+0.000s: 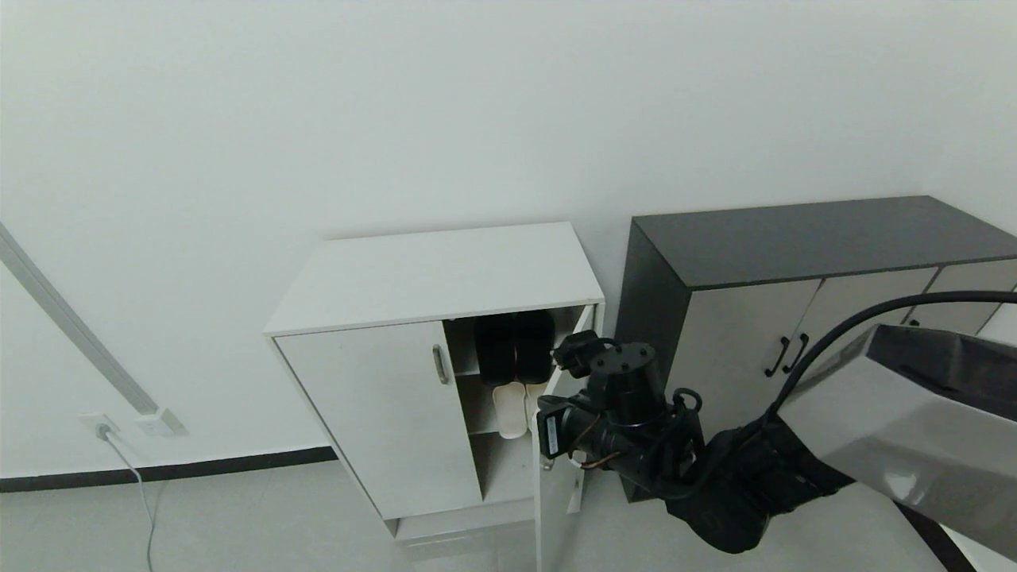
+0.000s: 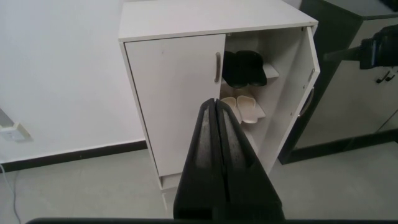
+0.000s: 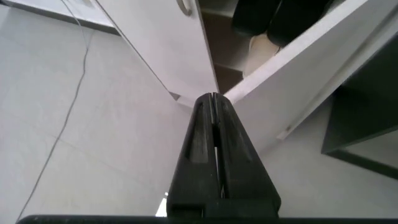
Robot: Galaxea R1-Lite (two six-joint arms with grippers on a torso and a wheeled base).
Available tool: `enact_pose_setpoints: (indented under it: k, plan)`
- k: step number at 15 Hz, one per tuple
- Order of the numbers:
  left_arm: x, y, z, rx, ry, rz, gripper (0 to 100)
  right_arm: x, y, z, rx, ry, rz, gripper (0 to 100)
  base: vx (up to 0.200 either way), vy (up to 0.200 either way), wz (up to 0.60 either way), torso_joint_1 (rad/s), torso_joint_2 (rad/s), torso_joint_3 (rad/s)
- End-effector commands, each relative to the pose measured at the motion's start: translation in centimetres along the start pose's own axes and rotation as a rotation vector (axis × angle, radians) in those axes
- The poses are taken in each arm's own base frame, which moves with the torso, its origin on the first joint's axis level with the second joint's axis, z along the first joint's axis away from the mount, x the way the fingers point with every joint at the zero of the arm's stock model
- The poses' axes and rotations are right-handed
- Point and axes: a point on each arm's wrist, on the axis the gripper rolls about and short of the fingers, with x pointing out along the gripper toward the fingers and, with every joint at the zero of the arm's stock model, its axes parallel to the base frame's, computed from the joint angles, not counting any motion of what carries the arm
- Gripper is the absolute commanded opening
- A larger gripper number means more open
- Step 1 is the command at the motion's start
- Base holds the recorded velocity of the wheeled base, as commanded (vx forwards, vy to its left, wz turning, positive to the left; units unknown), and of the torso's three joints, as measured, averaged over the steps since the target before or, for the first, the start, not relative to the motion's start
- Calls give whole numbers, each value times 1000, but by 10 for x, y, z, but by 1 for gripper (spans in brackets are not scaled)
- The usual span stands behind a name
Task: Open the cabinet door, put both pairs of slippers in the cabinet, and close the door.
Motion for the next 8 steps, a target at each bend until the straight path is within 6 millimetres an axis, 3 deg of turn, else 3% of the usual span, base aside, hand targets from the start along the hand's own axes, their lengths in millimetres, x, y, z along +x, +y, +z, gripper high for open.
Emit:
enact_pose_setpoints:
  k: [1, 6, 8]
  plan:
    - [0, 0, 0, 0, 1, -1, 0, -25, 1, 19, -28, -42, 8, 0, 0, 0, 0, 0, 0, 0]
    - [0, 0, 0, 0, 1, -1, 0, -40, -4, 15, -69, -36, -6, 0, 0, 0, 0, 0, 0, 0]
    - [0, 0, 0, 2, 1, -1, 0, -42, -7, 10, -72, -29, -9, 0, 0, 0, 600, 2, 5, -2]
